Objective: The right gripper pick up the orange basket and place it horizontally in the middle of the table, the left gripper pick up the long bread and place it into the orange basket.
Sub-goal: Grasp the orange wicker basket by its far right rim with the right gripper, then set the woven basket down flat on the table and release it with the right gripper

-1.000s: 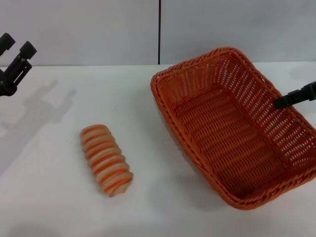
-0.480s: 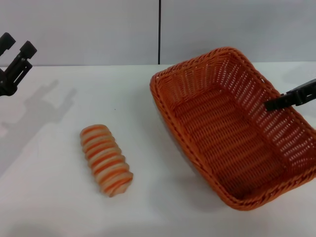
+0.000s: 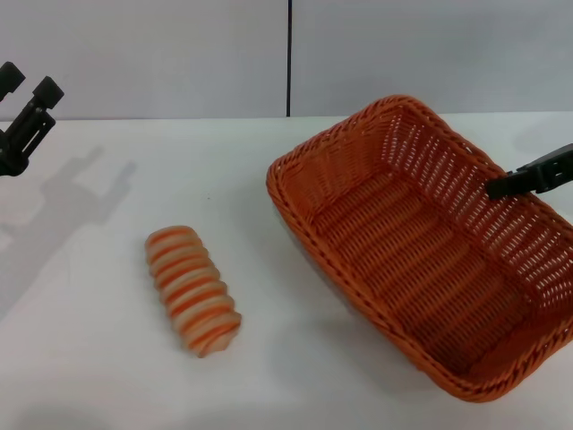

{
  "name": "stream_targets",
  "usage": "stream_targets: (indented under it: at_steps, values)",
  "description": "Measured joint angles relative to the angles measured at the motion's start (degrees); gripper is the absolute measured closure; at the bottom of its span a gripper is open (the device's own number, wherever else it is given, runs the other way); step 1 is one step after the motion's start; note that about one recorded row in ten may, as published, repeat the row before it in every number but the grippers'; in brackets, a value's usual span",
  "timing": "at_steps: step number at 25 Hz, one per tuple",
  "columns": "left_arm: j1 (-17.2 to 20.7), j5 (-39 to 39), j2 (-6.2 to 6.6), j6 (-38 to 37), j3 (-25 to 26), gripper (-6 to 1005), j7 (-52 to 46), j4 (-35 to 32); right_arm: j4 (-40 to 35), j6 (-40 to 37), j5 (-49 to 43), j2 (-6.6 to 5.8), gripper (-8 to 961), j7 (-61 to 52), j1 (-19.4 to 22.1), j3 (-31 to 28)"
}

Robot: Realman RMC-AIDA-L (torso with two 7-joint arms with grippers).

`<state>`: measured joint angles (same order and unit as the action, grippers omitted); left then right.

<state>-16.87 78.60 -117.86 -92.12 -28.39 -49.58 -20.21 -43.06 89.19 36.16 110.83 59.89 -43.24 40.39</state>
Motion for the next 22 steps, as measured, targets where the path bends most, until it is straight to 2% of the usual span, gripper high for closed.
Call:
stream_targets:
  at_steps: [4,7,8,9,15,18,19,22]
  values:
    - [0.0,0.0,0.00,0.0,0.1,410,-0.1,0.0,0.0,0.1,2.2,-0.02,787,1.2,0.6,-0.2]
    - [0.0,0.0,0.00,0.0,0.2,410,-0.1,0.0,-0.3,0.5,6.0,-0.59,788,1.9,1.5,-0.2]
    - [0.0,0.0,0.00,0.0,0.2,410,-0.1,0.0,-0.4,1.1,9.3,-1.40,788,2.7,2.2,-0.2]
    - [0.0,0.0,0.00,0.0,0.2,410,-0.1,0.0,-0.4,1.1,9.3,-1.40,789,2.7,2.2,-0.2]
    - [0.1,-0.1,0.00,0.0,0.2,411,-0.2,0.0,-0.4,4.2,19.4,-4.20,793,5.9,4.7,-0.9]
    - [0.2,-0.2,0.00,0.0,0.2,411,-0.2,0.0,-0.2,8.7,26.3,-5.89,794,8.1,6.2,-2.9]
    - [0.2,-0.3,0.02,0.0,0.3,411,-0.2,0.0,-0.2,8.7,26.3,-5.89,794,8.1,6.2,-2.9]
    - [0.2,-0.3,0.03,0.0,0.3,411,-0.3,0.0,-0.8,11.6,29.2,-6.94,794,9.1,6.9,-3.9]
